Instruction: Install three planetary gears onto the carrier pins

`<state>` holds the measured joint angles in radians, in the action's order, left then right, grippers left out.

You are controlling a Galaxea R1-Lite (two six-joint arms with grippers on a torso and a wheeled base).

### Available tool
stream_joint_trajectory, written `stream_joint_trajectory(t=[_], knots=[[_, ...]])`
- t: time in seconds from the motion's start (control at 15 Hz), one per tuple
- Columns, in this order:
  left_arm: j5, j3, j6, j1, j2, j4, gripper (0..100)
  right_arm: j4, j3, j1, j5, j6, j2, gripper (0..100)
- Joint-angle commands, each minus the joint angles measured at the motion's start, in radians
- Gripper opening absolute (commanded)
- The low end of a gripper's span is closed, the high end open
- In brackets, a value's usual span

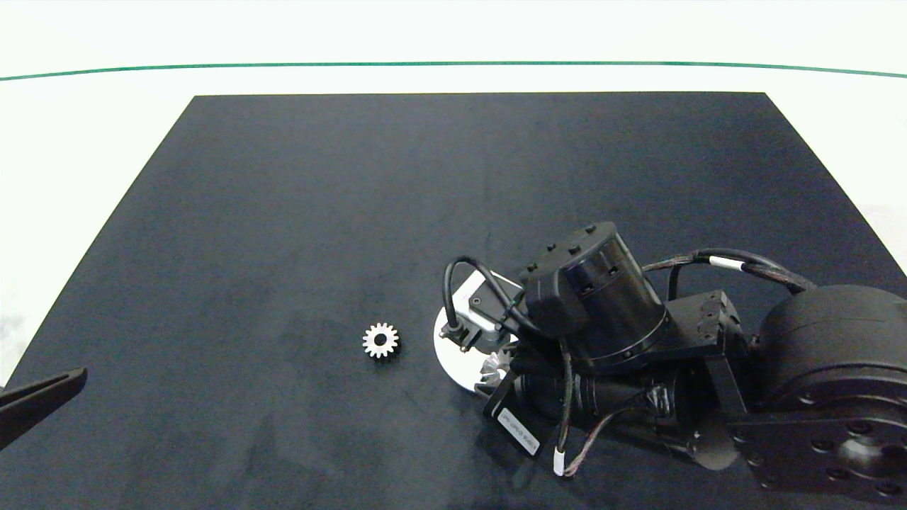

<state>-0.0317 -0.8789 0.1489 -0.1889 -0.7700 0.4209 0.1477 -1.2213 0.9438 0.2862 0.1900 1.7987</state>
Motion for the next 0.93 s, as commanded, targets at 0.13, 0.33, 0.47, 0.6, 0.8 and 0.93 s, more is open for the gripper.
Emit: stream_joint_trajectory(t=[0.13,0.33,0.47,0.6,0.8,0.93], knots=[[-0.001,-0.002,0.001,0.000,0.000,0.003,100,0.001,-0.006,0.003,0.002,0.002,0.024,0],[-0.001,-0.005,0.001,0.000,0.000,0.003,100,0.000,-0.009,0.001,0.028,0.002,0.033,0],[-0.001,-0.005,0.000,-0.001,0.001,0.003,100,0.000,-0.012,0.001,0.036,0.003,0.036,0],[-0.001,-0.005,0.000,0.000,0.001,0.003,100,0.000,-0.015,0.001,0.036,0.005,0.037,0],[-0.001,-0.006,0.001,0.000,0.005,0.003,100,-0.002,-0.018,0.000,0.036,0.003,0.045,0],[-0.001,-0.006,0.001,0.000,0.005,0.003,100,-0.003,-0.024,-0.003,0.036,0.003,0.051,0]])
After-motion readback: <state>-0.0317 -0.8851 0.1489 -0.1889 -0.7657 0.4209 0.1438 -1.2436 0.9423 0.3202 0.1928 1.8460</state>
